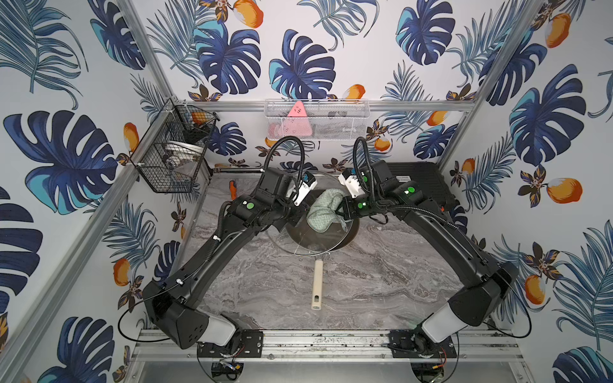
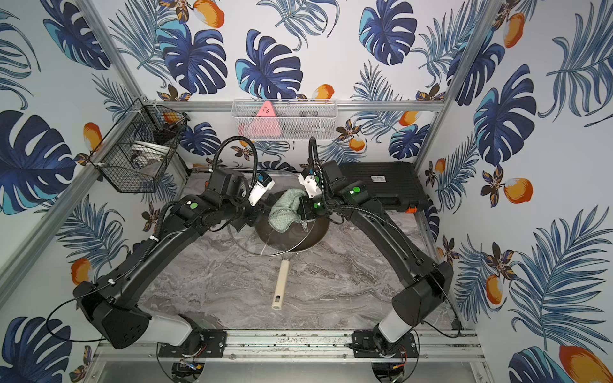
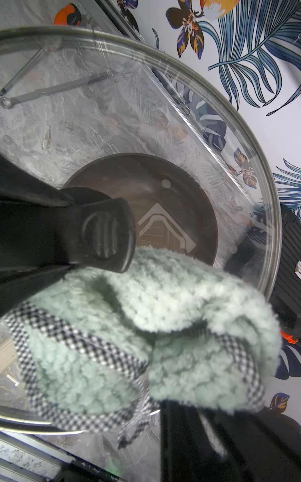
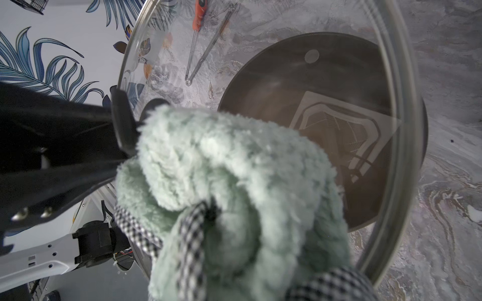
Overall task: Wipe the pot lid with a cloth
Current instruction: Wipe the pot lid.
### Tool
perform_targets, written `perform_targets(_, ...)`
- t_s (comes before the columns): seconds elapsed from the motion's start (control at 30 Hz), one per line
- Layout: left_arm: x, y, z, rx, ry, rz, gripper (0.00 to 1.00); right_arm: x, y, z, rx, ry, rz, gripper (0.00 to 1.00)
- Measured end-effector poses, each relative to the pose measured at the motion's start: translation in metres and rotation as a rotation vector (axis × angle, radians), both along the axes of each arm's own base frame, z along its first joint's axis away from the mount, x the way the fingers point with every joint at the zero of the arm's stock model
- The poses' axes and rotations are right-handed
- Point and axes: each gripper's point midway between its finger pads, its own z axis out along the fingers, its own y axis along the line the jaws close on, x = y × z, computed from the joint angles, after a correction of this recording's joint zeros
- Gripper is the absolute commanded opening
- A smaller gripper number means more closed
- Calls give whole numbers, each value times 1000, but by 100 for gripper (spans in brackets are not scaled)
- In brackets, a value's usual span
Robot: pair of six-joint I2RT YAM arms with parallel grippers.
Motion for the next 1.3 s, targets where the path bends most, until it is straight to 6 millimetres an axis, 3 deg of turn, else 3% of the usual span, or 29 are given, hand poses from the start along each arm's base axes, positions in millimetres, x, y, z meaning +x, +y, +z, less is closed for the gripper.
perform_targets(0.43, -31, 0, -4, -8, 63, -84, 0, 70, 34, 11, 31, -67, -5, 0)
perform_targets(0.63, -34, -3, -5, -17, 73, -98, 0, 79, 38, 5, 22, -63, -1, 0)
perform_targets(0.87, -38, -4, -8, -5, 80, -127, 0, 61, 26, 2, 19, -57, -1, 0)
perform_targets(1.3, -26, -5, -6, 59, -5, -174, 0, -18, -14, 1, 11, -16, 9, 0)
